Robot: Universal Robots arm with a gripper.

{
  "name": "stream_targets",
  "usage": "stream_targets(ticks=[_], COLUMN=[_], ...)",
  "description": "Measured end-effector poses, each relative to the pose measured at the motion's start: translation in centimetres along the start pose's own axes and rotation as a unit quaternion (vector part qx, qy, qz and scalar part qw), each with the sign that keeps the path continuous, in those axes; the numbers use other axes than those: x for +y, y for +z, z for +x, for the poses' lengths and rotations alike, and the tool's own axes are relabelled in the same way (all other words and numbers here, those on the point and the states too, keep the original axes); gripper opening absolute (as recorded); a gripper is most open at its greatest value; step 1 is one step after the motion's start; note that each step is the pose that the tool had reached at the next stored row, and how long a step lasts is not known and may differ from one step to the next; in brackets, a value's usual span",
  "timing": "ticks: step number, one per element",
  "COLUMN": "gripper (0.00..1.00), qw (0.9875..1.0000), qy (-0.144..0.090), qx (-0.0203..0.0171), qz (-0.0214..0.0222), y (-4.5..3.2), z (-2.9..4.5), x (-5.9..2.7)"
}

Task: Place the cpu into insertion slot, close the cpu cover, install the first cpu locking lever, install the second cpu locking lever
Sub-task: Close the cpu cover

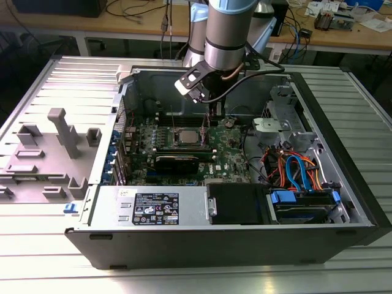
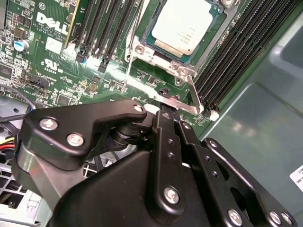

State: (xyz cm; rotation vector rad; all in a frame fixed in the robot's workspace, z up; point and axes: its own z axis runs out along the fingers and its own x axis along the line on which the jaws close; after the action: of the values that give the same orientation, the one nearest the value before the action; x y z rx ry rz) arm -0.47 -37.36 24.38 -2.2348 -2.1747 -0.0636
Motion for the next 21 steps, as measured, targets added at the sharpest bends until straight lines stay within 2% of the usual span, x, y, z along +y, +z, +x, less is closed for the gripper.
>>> stream_targets(ticks=[12, 17, 21], gripper=[0.11, 0.11, 0.11], qw=[1.0, 1.0, 1.0], qy=[0.0, 0.0, 0.0], qx=[0.0, 0.0001, 0.0003], qz=[0.0, 0.0, -0.0001], y=[0.03, 0.07, 0.07], z=[-0.02, -0.07, -0.07], x=[-0.83, -1.6, -1.62])
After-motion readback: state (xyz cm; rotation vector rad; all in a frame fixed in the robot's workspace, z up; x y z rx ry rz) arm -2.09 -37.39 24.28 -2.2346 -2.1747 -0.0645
